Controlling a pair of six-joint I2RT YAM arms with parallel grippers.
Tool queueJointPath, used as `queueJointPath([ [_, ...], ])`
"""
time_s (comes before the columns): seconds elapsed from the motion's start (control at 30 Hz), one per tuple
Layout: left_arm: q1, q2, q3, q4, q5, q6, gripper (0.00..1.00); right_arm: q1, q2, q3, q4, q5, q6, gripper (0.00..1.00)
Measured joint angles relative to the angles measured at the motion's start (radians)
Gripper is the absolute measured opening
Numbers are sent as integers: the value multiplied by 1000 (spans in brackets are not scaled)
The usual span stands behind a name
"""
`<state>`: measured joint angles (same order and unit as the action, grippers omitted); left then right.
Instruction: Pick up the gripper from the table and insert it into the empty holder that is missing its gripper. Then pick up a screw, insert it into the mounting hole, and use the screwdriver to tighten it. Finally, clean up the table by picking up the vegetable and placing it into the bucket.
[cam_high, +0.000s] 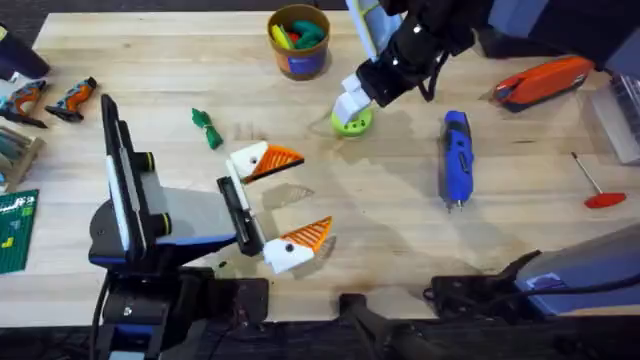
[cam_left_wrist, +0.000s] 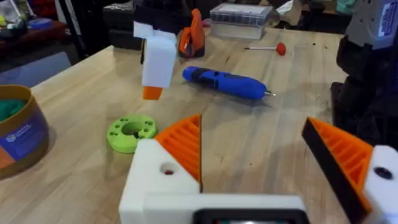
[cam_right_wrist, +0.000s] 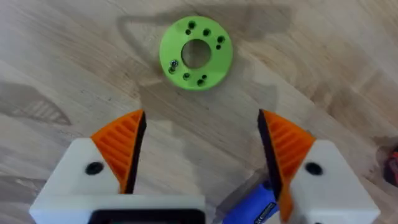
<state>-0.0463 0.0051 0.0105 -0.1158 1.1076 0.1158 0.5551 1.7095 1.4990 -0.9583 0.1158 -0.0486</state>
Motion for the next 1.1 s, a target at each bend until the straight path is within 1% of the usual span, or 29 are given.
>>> queueJointPath([
  [0.17, 0, 0, 0, 0, 0, 0, 985, 1, 29, 10, -28, 0, 0, 985],
  [0.43, 0, 0, 0, 0, 0, 0, 985, 13, 113, 95, -95, 0, 0, 982],
  [0.7, 0, 0, 0, 0, 0, 0, 985, 35, 194, 127, -110, 0, 0, 980],
  [0.87, 0, 0, 0, 0, 0, 0, 987, 49, 236, 143, -107, 0, 2, 947],
  [1.1, 0, 0, 0, 0, 0, 0, 987, 57, 295, 163, -86, 0, 47, 890],
])
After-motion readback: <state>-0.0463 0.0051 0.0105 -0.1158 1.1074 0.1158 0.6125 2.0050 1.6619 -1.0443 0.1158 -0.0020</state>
